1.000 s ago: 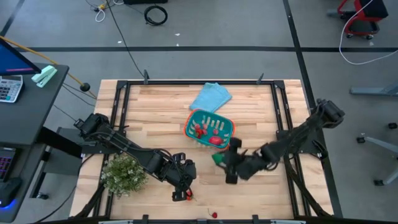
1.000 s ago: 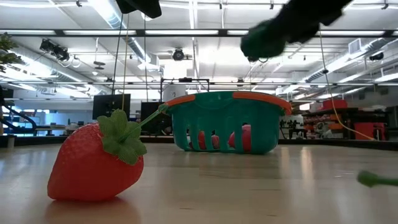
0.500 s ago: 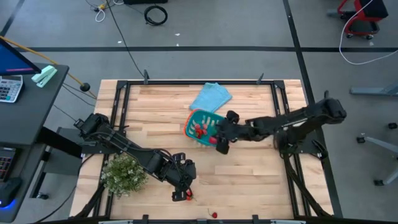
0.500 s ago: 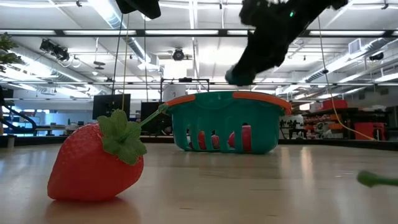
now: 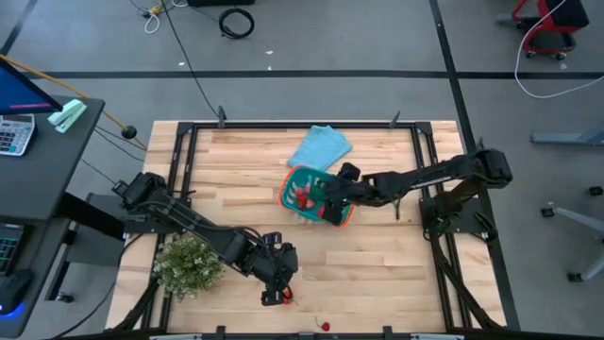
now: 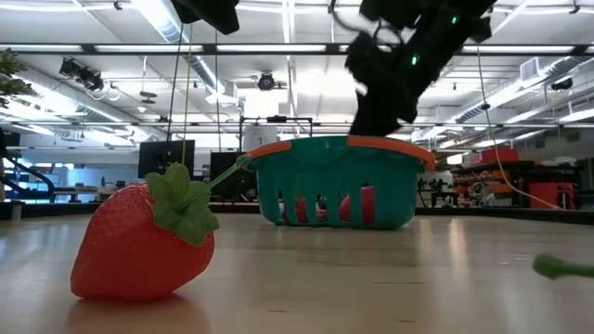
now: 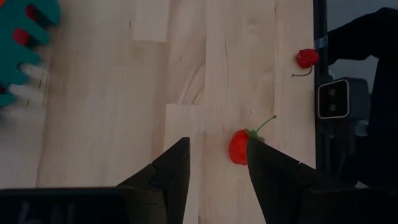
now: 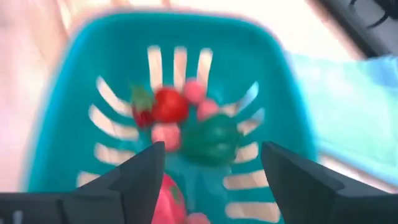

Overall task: Pick and placing Produce into tupperware
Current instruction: Put the red strawberry into the bin

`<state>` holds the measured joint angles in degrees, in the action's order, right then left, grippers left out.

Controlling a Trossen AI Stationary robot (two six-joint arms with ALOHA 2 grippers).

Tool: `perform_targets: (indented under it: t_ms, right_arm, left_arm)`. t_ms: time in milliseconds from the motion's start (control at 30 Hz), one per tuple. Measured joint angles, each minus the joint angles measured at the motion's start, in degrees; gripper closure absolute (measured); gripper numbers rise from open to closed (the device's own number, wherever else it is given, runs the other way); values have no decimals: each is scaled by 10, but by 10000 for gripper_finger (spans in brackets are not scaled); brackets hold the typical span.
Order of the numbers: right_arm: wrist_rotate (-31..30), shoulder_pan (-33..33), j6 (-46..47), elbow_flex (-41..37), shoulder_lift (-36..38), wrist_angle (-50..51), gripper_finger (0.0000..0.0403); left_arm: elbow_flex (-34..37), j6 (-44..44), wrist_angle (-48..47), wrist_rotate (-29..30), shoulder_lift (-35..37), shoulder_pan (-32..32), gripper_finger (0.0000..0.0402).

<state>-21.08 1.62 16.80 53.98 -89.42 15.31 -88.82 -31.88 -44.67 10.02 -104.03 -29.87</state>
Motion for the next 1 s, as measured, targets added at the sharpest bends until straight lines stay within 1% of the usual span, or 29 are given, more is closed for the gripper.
perform_targets:
  t_ms: [133, 200, 367, 500, 633, 733, 900, 1000]
  right_arm:
    - [6, 3, 28, 0, 64, -1, 132]
    - [23, 10, 49, 0, 101, 2, 134]
    - [92, 37, 94, 0, 182, 10, 138]
    - [102, 76, 101, 0, 226, 23, 138]
    - [103, 115, 101, 0, 243, 32, 138]
    - [102, 138, 101, 0, 242, 34, 138]
    - [81, 168, 103, 0, 221, 39, 138]
    - [64, 183, 118, 0, 203, 39, 138]
  left_arm:
    - [0, -3, 6, -1, -20, -4, 234]
    - [0, -4, 9, -1, -38, -9, 231]
    - [0, -5, 31, -3, -90, -25, 217]
    - [0, -4, 61, -5, -116, -40, 201]
    - [0, 2, 101, -5, -130, -55, 186]
    - [0, 29, 123, -5, -130, -66, 180]
    - [0, 69, 163, -5, -134, -74, 178]
    - [0, 83, 165, 4, -143, -73, 179]
